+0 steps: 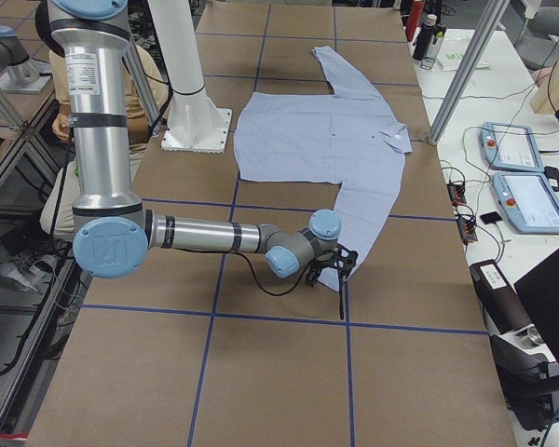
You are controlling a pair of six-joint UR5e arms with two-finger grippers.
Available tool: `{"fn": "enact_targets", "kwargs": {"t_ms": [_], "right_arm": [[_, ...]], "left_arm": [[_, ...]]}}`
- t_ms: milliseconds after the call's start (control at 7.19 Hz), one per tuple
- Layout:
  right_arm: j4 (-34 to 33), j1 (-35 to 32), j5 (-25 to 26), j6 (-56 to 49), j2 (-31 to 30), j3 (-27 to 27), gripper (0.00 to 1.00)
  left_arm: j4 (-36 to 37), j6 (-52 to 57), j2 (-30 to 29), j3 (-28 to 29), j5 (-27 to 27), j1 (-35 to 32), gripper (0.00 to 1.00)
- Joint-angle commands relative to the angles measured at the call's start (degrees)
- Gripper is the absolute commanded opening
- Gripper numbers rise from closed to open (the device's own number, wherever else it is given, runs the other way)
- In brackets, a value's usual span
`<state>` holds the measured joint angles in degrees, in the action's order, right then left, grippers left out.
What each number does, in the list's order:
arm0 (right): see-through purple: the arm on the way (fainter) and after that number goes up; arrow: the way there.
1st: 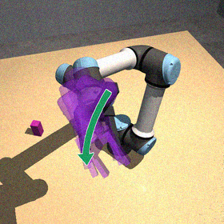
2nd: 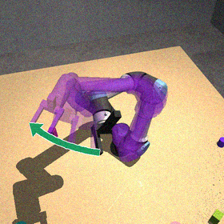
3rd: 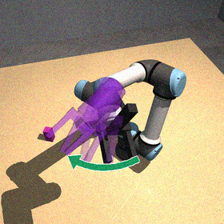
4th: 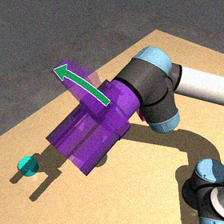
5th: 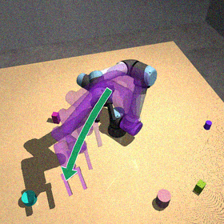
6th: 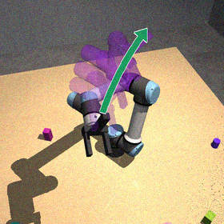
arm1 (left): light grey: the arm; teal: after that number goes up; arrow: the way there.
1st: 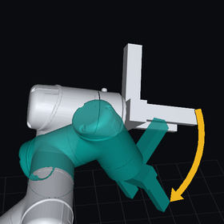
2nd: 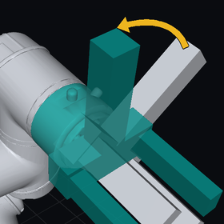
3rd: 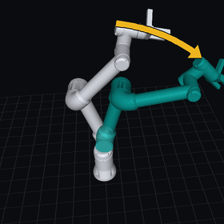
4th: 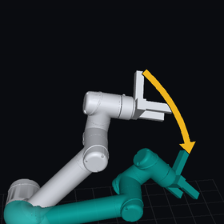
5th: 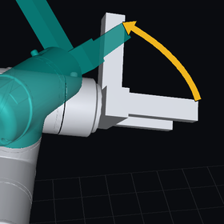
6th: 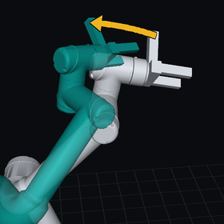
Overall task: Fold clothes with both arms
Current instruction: 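Move the right gripper down to the cuff of the sleeve nearest it and grasp, then lift the cuff with the right gripper and carry it across toward the collar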
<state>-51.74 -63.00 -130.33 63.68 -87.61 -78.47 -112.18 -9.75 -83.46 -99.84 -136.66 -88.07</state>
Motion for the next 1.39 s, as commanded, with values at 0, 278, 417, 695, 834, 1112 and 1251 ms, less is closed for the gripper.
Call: {"fn": "enact_targets", "kwargs": {"t_ms": [0,278,417,695,834,1112,1251], "right_arm": [[0.0,0.1,0.0,0.1,0.0,0.6,0.35],[0.2,0.2,0.0,4.2,0.1,-0.2,0.0],[0.2,0.2,0.0,4.3,0.3,-0.6,0.0],[0.1,0.1,-0.2,4.6,0.9,-2.6,0.0],[0.1,0.0,-0.4,4.6,0.9,-2.9,0.0],[-0.8,0.0,-0.2,5.2,0.9,-10.3,0.0],[-1.2,0.6,0.2,5.2,2.3,-13.5,0.0]], "left_arm": [[0.0,0.0,-0.1,0.0,-0.1,0.0,1.0],[0.0,-0.1,-0.1,-0.1,-0.2,0.0,1.0],[0.0,0.0,-0.1,0.0,-0.2,0.0,1.0],[0.0,-0.1,-0.1,-0.2,-0.2,-0.1,1.0],[0.0,-0.1,-0.1,-0.2,-0.2,-0.1,1.0],[-0.1,0.1,-0.2,-0.6,-0.2,0.0,1.0],[-0.1,0.1,-0.3,-0.6,-0.3,0.0,1.0]]}}
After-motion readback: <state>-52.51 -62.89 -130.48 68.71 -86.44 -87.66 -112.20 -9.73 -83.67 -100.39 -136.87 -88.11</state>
